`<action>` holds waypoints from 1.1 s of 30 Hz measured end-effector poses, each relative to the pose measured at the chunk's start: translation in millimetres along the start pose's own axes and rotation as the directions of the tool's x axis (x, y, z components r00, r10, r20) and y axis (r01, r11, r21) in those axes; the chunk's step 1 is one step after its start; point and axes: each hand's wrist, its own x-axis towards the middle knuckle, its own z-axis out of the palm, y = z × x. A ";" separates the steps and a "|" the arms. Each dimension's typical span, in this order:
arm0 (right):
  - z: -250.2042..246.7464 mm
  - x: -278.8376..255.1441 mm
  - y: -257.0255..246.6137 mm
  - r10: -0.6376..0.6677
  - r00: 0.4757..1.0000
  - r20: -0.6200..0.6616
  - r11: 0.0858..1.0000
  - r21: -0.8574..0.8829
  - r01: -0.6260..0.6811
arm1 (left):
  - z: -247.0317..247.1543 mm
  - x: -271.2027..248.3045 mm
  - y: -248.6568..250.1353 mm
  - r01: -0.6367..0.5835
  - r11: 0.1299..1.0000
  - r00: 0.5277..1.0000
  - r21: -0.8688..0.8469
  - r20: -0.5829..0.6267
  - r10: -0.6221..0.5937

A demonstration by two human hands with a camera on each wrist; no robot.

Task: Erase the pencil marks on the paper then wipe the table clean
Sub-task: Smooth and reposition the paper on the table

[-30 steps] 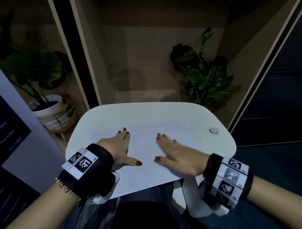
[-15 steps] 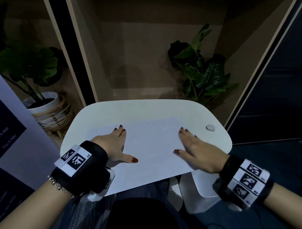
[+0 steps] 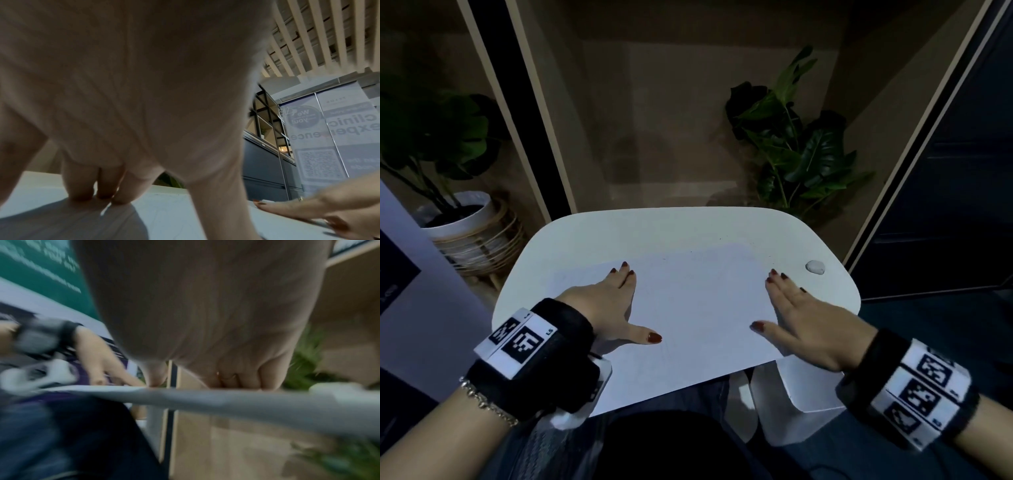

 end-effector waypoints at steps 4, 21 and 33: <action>-4.6 -25.0 -25.4 -0.071 0.994 0.079 0.997 -0.006 0.071 | -1.9 -0.9 2.0 0.004 1.000 1.000 -0.002 0.005 -0.004; -5.1 -6.0 -78.3 -0.488 0.867 0.106 0.873 0.061 0.484 | -2.8 -4.5 4.3 0.004 1.000 1.000 -0.026 -0.001 -0.004; -3.5 19.9 -69.4 -0.508 0.857 0.079 0.855 0.168 0.491 | -2.7 -4.1 0.0 -0.016 1.000 1.000 -0.021 0.002 0.016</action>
